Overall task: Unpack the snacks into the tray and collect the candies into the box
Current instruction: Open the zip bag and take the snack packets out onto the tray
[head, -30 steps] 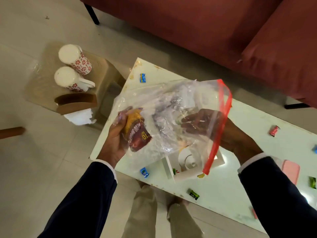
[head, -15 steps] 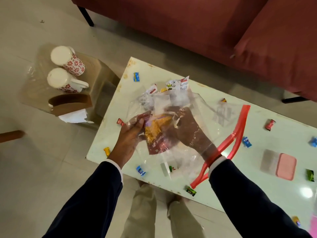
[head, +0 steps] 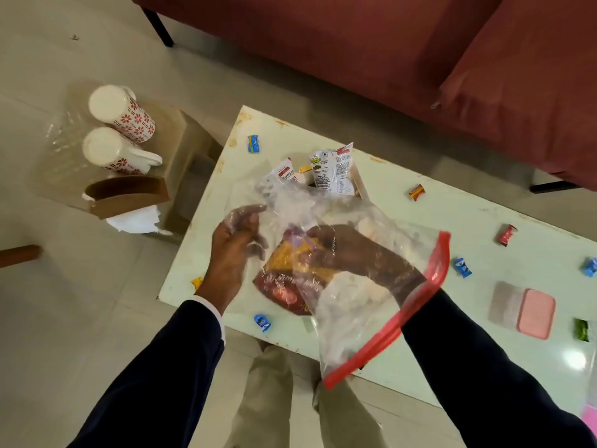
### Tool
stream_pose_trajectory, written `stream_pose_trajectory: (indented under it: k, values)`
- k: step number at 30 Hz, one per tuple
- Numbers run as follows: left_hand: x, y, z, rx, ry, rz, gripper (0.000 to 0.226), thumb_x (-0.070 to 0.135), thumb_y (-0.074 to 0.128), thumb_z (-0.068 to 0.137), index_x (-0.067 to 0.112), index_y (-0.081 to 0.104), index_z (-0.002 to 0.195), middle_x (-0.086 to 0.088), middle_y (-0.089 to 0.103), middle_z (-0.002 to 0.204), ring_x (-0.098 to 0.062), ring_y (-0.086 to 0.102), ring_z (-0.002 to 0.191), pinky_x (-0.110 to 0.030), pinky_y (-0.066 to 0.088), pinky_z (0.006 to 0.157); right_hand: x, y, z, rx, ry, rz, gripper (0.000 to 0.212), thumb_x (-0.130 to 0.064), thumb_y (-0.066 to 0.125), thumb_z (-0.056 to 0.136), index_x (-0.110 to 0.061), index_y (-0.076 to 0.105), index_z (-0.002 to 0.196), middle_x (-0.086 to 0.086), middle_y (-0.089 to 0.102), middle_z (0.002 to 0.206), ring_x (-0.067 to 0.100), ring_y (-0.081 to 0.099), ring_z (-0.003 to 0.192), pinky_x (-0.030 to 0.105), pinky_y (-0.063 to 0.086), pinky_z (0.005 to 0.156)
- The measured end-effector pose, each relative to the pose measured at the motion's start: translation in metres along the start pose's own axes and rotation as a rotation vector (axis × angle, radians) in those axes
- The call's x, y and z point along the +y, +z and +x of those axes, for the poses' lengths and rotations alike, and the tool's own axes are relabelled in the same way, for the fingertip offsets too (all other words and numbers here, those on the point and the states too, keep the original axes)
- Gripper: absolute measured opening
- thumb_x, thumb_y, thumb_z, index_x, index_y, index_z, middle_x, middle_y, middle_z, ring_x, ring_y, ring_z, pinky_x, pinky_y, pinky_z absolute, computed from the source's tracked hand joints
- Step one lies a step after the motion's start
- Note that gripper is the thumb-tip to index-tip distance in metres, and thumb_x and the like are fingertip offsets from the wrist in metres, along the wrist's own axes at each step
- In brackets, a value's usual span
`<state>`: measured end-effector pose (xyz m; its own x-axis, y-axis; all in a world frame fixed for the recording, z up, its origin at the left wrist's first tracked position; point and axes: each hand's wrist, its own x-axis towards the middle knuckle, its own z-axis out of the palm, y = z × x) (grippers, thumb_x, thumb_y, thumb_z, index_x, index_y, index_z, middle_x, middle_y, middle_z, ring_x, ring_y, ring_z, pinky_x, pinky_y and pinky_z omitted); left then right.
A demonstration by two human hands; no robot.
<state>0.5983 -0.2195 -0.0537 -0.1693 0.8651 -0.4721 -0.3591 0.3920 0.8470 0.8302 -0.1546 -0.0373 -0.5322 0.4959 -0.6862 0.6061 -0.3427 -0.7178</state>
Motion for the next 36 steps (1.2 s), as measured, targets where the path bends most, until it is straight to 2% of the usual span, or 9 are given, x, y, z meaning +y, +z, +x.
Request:
stream_pose_trajectory:
  k: [3, 6, 9, 12, 16, 18, 22, 28, 36]
  values:
    - [0.009, -0.019, 0.005, 0.117, 0.048, -0.094, 0.02, 0.021, 0.054, 0.104, 0.018, 0.07, 0.116, 0.004, 0.056, 0.074, -0.011, 0.054, 0.055, -0.025, 0.047, 0.051, 0.012, -0.02, -0.011, 0.241, -0.13, 0.37, 0.031, -0.006, 0.067, 0.095, 0.007, 0.061, 0.122, 0.009, 0.068, 0.096, 0.011, 0.066, 0.077, 0.015, 0.053, 0.066]
    - [0.016, -0.044, 0.009, 0.282, -0.002, -0.212, 0.025, 0.017, 0.048, 0.106, 0.023, 0.072, 0.108, 0.007, 0.059, 0.076, -0.01, 0.059, 0.06, -0.024, 0.052, 0.053, 0.015, -0.038, -0.023, 0.331, -0.196, 0.762, 0.028, -0.009, 0.067, 0.093, -0.022, 0.073, 0.118, 0.003, 0.076, 0.108, 0.019, 0.072, 0.097, 0.028, 0.061, 0.078]
    - [0.018, -0.069, 0.011, 0.396, -0.036, -0.272, 0.031, 0.027, 0.048, 0.105, 0.016, 0.067, 0.127, -0.002, 0.066, 0.104, -0.017, 0.063, 0.083, -0.033, 0.055, 0.07, 0.032, -0.047, -0.027, 0.411, -0.169, 0.969, 0.025, -0.011, 0.067, 0.09, -0.018, 0.068, 0.114, 0.005, 0.075, 0.109, 0.021, 0.073, 0.097, 0.034, 0.062, 0.084]
    - [0.018, -0.089, 0.007, 0.49, -0.015, -0.358, 0.034, 0.028, 0.042, 0.107, 0.023, 0.075, 0.117, 0.0, 0.074, 0.116, -0.02, 0.071, 0.104, -0.037, 0.057, 0.083, 0.054, -0.047, -0.02, 0.611, -0.076, 1.117, 0.031, -0.005, 0.064, 0.094, -0.011, 0.051, 0.123, 0.013, 0.068, 0.119, 0.032, 0.069, 0.106, 0.044, 0.059, 0.092]
    - [0.016, -0.105, 0.002, 0.575, -0.029, -0.44, 0.041, 0.03, 0.038, 0.108, 0.02, 0.058, 0.142, -0.008, 0.061, 0.144, -0.033, 0.057, 0.133, -0.052, 0.043, 0.112, 0.071, -0.037, 0.002, 0.705, 0.048, 1.139, 0.03, 0.0, 0.069, 0.09, -0.019, 0.053, 0.106, 0.006, 0.071, 0.106, 0.024, 0.071, 0.094, 0.037, 0.057, 0.081]
    - [0.015, -0.106, -0.002, 0.592, -0.017, -0.447, 0.039, 0.028, 0.037, 0.108, 0.022, 0.065, 0.134, -0.008, 0.064, 0.141, -0.032, 0.059, 0.131, -0.053, 0.045, 0.11, 0.071, -0.031, 0.018, 0.695, 0.121, 1.116, 0.033, 0.003, 0.072, 0.087, -0.02, 0.054, 0.103, 0.004, 0.07, 0.099, 0.023, 0.069, 0.091, 0.032, 0.054, 0.073]
    - [0.017, -0.104, -0.009, 0.542, -0.028, -0.456, 0.046, 0.028, 0.035, 0.108, 0.029, 0.081, 0.107, -0.001, 0.071, 0.131, -0.025, 0.065, 0.123, -0.046, 0.05, 0.1, 0.073, -0.023, 0.053, 0.624, 0.142, 1.127, 0.049, 0.009, 0.066, 0.089, -0.001, 0.049, 0.134, 0.017, 0.061, 0.116, 0.03, 0.064, 0.097, 0.029, 0.056, 0.066]
    - [0.014, -0.106, -0.013, 0.463, -0.068, -0.405, 0.039, 0.032, 0.036, 0.109, 0.023, 0.068, 0.13, -0.01, 0.06, 0.145, -0.035, 0.054, 0.135, -0.048, 0.042, 0.111, 0.072, -0.016, 0.076, 0.652, 0.179, 1.069, 0.053, 0.012, 0.062, 0.092, 0.009, 0.041, 0.14, 0.025, 0.058, 0.122, 0.037, 0.062, 0.106, 0.038, 0.056, 0.081]
    - [0.009, -0.094, -0.013, 0.459, -0.091, -0.446, 0.047, 0.029, 0.042, 0.107, 0.01, 0.049, 0.149, -0.016, 0.05, 0.152, -0.033, 0.053, 0.119, -0.038, 0.047, 0.086, 0.075, -0.015, 0.061, 0.773, 0.215, 0.959, 0.059, -0.002, 0.074, 0.086, -0.012, 0.049, 0.139, 0.011, 0.065, 0.121, 0.025, 0.069, 0.097, 0.042, 0.063, 0.077]
